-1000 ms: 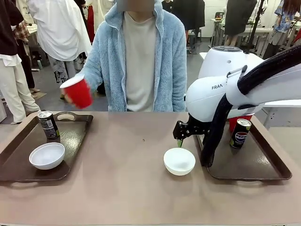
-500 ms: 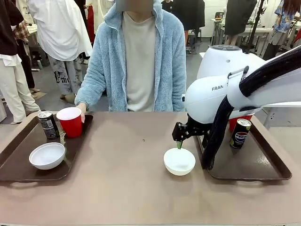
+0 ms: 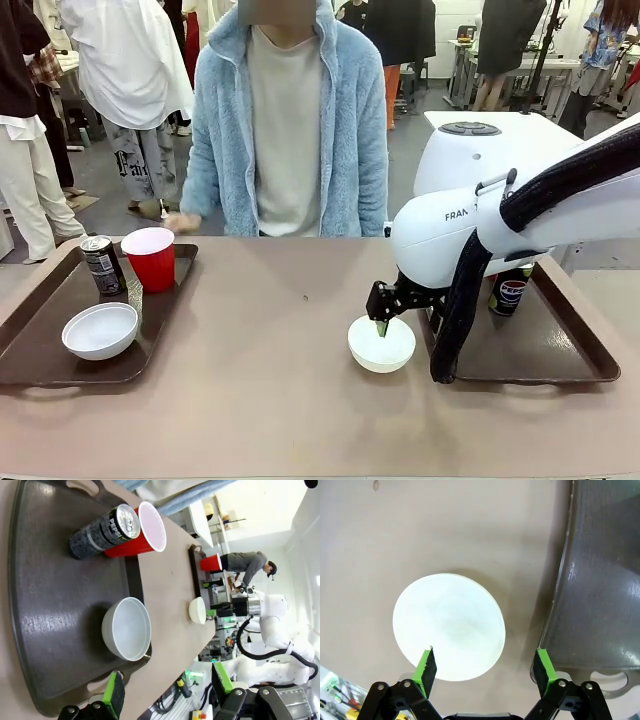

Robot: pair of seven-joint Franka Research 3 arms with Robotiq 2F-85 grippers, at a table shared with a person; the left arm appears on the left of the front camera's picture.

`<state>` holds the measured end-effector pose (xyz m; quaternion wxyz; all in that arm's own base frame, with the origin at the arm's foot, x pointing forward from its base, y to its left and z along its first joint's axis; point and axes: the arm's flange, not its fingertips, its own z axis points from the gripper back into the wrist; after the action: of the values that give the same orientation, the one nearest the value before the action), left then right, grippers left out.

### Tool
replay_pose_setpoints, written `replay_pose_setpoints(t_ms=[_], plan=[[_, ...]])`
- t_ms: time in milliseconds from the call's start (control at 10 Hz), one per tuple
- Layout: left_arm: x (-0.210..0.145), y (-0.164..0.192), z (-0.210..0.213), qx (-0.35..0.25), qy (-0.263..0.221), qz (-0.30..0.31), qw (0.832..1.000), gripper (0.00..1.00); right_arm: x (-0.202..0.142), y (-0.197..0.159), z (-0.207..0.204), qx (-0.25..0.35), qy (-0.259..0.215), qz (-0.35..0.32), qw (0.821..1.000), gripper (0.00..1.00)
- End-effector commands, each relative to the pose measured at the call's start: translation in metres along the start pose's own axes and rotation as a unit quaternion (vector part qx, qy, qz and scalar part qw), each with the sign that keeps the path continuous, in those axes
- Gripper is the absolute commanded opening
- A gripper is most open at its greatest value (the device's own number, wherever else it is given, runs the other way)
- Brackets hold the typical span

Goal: Prepare tableware on both trays.
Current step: Pick up a Picnic Bowl from the table and place it on a Handle tray.

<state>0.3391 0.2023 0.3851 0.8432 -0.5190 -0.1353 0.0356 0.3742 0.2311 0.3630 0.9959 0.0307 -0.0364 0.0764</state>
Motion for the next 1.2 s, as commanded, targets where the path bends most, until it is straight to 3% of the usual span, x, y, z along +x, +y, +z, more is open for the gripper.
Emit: replay_pose_setpoints(t_ms=[0,300,400,500,600,700,800,1100], plan=[[-0.001,0.000,0.002,-0.006,-0.001,-0.009,1.000,0.93,0.016,0.000,-0.014,-0.010,-0.010,-0.003,1.000,1.00],[-0.001,0.000,0.002,-0.006,-0.001,-0.009,1.000,0.93,0.027,0.003,-0.027,0.008,0.003,0.019,1.000,1.00],[-0.001,0.000,0.002,-0.006,-0.001,-0.009,1.000,0.93,0.026,0.003,-0.028,0.006,0.006,0.030,1.000,0.42],[-0.001,0.000,0.002,-0.006,-0.001,-0.009,1.000,0.93,0.026,0.004,-0.026,0.008,0.006,0.027,1.000,0.42],[-0.001,0.000,0.002,-0.006,-0.001,-0.009,1.000,0.93,0.026,0.004,-0.025,0.007,0.004,0.024,1.000,0.00],[-0.001,0.000,0.002,-0.006,-0.001,-0.009,1.000,0.93,0.027,0.004,-0.025,0.007,0.004,0.023,1.000,0.37],[-0.001,0.000,0.002,-0.006,-0.001,-0.009,1.000,0.93,0.027,0.003,-0.025,0.007,0.005,0.021,1.000,0.00],[-0.001,0.000,0.002,-0.006,-0.001,-0.009,1.000,0.93,0.026,0.002,-0.023,0.008,0.001,0.022,1.000,0.00]])
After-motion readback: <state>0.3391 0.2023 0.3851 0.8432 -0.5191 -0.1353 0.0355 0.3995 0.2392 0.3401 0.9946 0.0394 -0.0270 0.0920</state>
